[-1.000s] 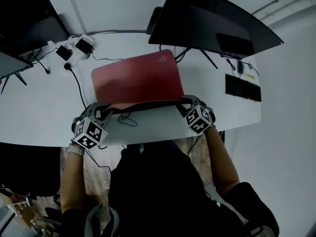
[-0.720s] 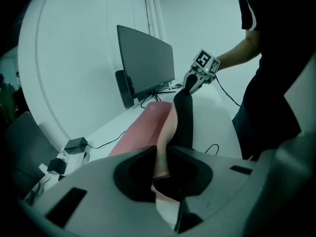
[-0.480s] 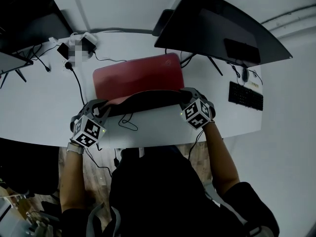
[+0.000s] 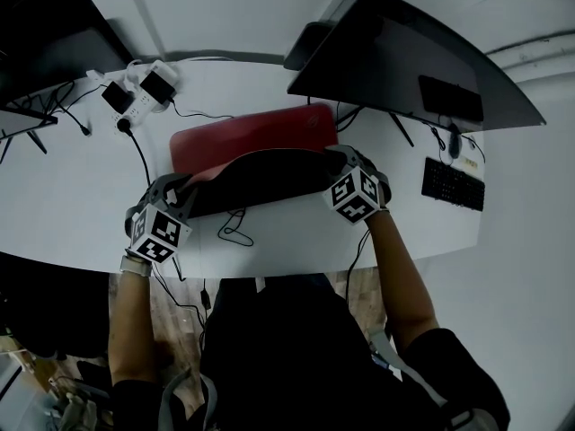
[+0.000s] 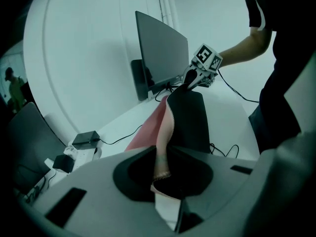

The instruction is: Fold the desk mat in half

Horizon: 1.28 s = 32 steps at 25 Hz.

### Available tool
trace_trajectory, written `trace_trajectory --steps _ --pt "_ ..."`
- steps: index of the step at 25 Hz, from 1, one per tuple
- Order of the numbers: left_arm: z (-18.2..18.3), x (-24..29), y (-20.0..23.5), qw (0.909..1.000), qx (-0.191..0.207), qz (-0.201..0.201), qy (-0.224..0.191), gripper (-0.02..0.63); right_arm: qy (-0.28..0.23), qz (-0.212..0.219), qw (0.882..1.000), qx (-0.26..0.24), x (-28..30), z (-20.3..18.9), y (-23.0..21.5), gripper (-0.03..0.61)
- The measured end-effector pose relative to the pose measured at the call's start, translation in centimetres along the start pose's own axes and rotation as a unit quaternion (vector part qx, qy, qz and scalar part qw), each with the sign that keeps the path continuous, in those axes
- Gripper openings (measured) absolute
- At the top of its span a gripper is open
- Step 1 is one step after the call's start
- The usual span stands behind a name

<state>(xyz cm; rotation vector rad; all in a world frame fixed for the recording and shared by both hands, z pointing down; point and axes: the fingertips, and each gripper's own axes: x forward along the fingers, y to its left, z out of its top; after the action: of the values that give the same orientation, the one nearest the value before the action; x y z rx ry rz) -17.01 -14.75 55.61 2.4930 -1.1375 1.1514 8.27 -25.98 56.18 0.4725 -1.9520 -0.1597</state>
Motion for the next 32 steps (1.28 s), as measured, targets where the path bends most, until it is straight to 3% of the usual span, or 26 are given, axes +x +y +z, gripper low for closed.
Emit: trace_trajectory --steps 19,32 --pt "-2.0 3.7 6.0 0.9974 -0.042 0.047 0.036 0.072 -0.02 -0.02 1.0 -0.008 6.2 4.5 -5.0 0.069" --pt "-3.6 6.3 7.8 0.9947 -0.055 0.066 0.057 0.075 -0.018 -0.045 0.999 -0.022 9.6 5.3 -6.2 0.078"
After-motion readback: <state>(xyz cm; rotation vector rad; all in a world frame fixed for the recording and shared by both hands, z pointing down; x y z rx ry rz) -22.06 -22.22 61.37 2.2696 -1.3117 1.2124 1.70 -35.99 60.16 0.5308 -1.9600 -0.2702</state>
